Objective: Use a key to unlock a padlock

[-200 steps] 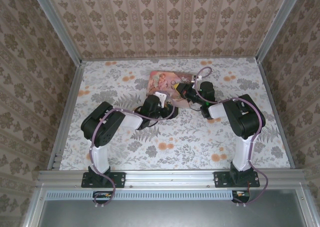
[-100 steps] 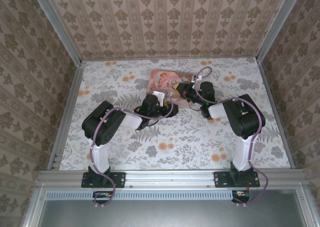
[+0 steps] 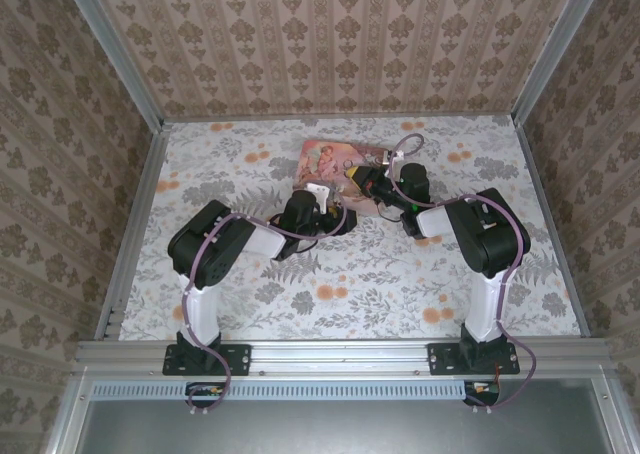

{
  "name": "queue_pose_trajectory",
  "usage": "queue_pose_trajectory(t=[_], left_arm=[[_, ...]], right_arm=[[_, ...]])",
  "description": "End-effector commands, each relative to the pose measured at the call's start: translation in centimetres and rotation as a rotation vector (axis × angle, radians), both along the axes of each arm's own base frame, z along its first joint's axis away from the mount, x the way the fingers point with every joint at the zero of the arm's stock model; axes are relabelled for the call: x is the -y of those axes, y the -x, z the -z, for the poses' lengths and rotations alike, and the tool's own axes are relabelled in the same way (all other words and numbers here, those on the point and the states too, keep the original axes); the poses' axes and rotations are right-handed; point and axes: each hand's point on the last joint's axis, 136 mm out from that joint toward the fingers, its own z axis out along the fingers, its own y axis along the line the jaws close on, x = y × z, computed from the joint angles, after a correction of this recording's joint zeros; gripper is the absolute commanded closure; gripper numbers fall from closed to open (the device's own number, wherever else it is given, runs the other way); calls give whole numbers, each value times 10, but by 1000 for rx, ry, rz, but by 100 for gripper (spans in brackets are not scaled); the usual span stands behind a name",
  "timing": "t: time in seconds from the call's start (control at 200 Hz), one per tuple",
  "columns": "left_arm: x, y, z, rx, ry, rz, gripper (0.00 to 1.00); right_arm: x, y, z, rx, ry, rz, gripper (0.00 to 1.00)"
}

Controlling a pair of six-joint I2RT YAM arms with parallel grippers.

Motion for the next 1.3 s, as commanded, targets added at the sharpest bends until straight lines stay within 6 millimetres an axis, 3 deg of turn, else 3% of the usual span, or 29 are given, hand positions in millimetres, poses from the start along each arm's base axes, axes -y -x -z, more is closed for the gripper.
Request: queue_pose_trajectory(t=[0.0, 0.18, 0.41, 0.765, 1.09, 1.295], left_arm=[[9, -1, -35, 34, 113, 31, 25], [9, 3, -48, 34, 165, 37, 25], [6, 3, -43, 17, 181, 15, 26], [5, 6, -57, 27, 253, 0, 28], [4, -2, -50, 1, 302, -53, 31], [3, 0, -58, 10, 343, -71, 33]], right_arm=[[6, 8, 55, -139, 59, 8, 100], [5, 8, 56, -141, 61, 7, 100], [6, 8, 56, -144, 60, 10, 100], [6, 9, 58, -147, 63, 7, 100], [6, 10, 61, -154, 64, 9, 100], [6, 10, 62, -156, 64, 8, 100]])
